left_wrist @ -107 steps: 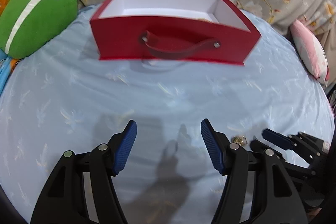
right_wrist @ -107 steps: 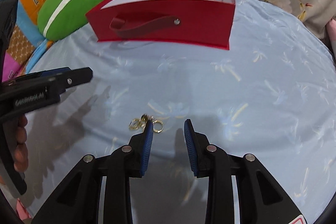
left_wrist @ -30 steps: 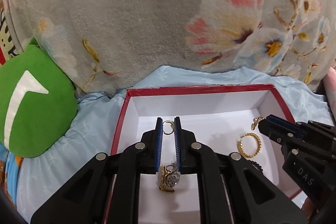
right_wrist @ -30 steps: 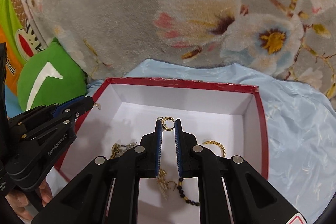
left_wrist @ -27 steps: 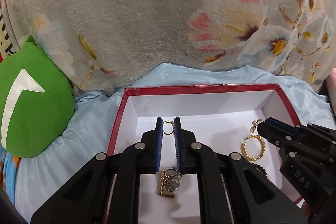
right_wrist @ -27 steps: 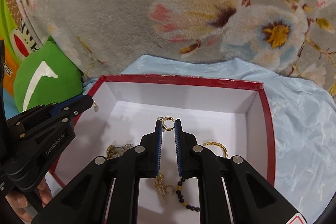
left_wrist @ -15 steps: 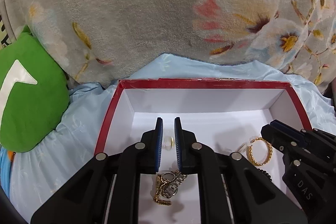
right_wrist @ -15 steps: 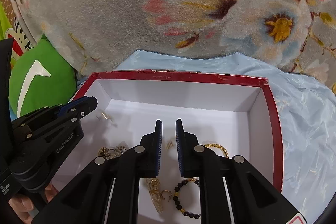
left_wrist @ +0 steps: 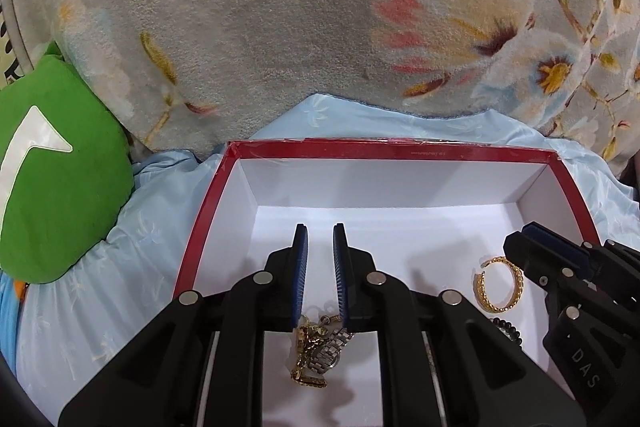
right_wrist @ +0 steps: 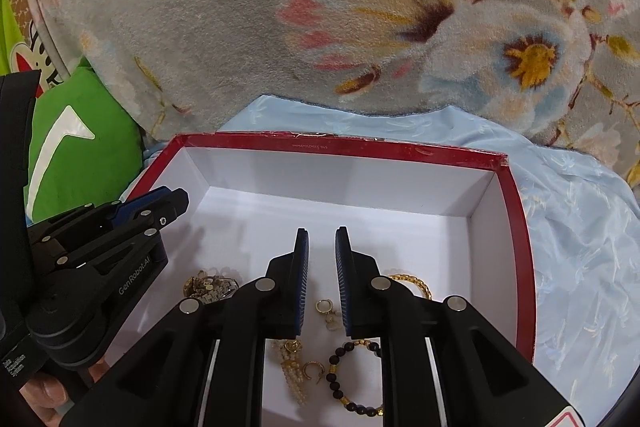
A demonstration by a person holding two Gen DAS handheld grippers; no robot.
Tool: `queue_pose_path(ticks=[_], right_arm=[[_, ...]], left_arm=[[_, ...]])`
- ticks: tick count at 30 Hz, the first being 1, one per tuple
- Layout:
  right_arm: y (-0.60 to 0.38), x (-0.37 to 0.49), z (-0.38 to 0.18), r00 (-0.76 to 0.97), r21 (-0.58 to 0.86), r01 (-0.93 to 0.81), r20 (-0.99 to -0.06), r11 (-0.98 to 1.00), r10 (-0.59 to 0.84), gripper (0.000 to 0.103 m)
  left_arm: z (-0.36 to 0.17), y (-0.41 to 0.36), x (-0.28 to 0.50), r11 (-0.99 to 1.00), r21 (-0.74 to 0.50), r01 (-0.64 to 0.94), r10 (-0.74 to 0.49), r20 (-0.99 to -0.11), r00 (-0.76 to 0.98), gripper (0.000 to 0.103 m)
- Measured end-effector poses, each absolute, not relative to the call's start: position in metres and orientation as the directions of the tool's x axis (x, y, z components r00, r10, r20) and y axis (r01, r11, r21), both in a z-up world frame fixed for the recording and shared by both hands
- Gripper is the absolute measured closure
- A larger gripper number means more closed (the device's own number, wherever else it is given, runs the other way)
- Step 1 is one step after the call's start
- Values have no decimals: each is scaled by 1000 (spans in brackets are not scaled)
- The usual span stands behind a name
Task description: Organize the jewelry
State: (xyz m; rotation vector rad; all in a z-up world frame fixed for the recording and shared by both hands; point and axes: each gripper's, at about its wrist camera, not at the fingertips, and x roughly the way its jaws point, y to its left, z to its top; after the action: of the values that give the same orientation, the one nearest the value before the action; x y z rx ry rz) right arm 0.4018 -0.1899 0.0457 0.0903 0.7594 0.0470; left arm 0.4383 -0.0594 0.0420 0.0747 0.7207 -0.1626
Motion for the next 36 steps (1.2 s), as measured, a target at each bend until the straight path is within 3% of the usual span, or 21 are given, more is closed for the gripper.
queue_pose_path(ticks=[11, 17, 20, 22, 25, 33, 36], right_arm=[[-189, 379, 53, 739, 107, -5, -670, 994, 75, 88], [-188, 352, 66, 760, 102, -1, -647, 995, 67, 81], [-186, 337, 69, 769, 91, 5, -637, 996, 54, 72], [-187, 327, 70, 777, 94, 14, -628, 995, 48, 58], [-187, 311, 69, 784, 86, 32, -620, 996, 28, 51], [-187, 273, 62, 785, 85, 79, -620, 993, -9, 40], [-186, 258, 59, 785, 83, 102, -619, 991, -29, 32]], left_arm=[[56, -61, 417, 983, 29, 182, -123, -633, 764, 91], [67, -59, 398, 982, 25, 186, -131, -618, 775, 91], [71, -58, 385, 982, 32, 187, -128, -613, 780, 91], [72, -57, 377, 982, 35, 186, -127, -612, 781, 82], [74, -54, 362, 982, 40, 184, -123, -603, 788, 67], [65, -45, 323, 984, 30, 178, -122, -615, 779, 62], [59, -42, 307, 986, 37, 163, -105, -619, 778, 48]])
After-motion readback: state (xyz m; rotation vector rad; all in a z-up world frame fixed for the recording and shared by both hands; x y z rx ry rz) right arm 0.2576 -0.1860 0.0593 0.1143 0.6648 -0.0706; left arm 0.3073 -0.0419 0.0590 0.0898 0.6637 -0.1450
